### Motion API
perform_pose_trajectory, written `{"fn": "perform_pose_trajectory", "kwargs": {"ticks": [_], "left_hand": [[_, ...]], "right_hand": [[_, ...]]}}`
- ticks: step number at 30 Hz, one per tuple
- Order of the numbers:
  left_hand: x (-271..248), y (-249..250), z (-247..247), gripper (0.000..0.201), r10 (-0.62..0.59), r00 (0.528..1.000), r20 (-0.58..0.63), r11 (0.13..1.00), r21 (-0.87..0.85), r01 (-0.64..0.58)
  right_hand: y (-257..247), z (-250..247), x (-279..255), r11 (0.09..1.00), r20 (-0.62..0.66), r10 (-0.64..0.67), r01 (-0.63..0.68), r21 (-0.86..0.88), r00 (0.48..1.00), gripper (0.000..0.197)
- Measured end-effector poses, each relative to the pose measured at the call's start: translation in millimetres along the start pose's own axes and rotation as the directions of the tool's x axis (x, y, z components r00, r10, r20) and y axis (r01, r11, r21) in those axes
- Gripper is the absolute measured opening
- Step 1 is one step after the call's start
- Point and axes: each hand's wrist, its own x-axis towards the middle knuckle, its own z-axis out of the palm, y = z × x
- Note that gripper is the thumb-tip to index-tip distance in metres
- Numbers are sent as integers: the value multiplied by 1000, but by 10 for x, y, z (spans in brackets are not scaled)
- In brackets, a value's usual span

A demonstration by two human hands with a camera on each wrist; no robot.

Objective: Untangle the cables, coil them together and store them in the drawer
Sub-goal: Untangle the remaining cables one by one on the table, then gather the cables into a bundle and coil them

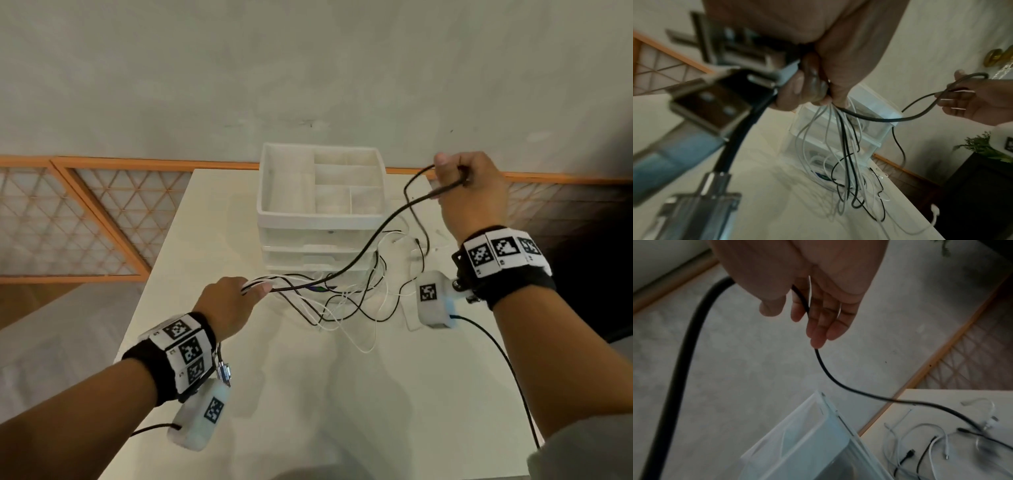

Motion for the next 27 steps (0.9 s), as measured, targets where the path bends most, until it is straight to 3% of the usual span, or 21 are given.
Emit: {"fn": "perform_pose_trajectory", "kwargs": {"ticks": [3,6,10,12,13,16,18,19,21,23,24,26,27], "left_hand": [[23,0,-20,49,-21,1000,-15,999,-47,21],[-10,20,-114,45,4,1000,-30,990,-144,-8],[-38,57,-203,60,15,1000,-23,928,-371,-23],[-35,116,-237,65,16,1000,5,853,-522,-11],[-36,161,-246,62,47,999,17,832,-554,-30],[-100,363,-237,51,228,973,35,865,-466,-186],[-185,500,-240,49,356,933,50,866,-394,-309],[-233,556,-236,50,420,906,58,849,-378,-369],[-315,587,-255,51,499,862,85,813,-390,-432],[-362,525,-308,47,511,844,162,816,-402,-416],[-370,465,-324,42,503,835,223,839,-360,-409],[-354,335,-278,36,472,817,332,881,-205,-426],[-335,266,-205,35,453,816,359,890,-132,-436]], "right_hand": [[126,38,18,993,48,-25,30,-110,999,33],[411,37,-150,938,227,154,-70,-339,962,48],[785,118,-571,799,509,365,18,-601,780,70],[692,164,-793,831,624,346,81,-551,701,79],[582,195,-909,871,664,283,104,-480,692,81],[133,318,-1280,962,721,53,159,-223,691,83],[-45,481,-1513,970,719,-22,190,-154,695,66],[-44,550,-1594,967,693,-31,196,-160,720,52],[88,609,-1607,963,669,47,145,-228,742,29],[257,518,-1504,933,712,233,54,-355,663,14],[357,446,-1444,913,701,281,43,-406,656,13],[555,337,-1359,876,556,227,81,-475,800,4],[639,310,-1377,880,462,168,79,-469,871,11]]}}
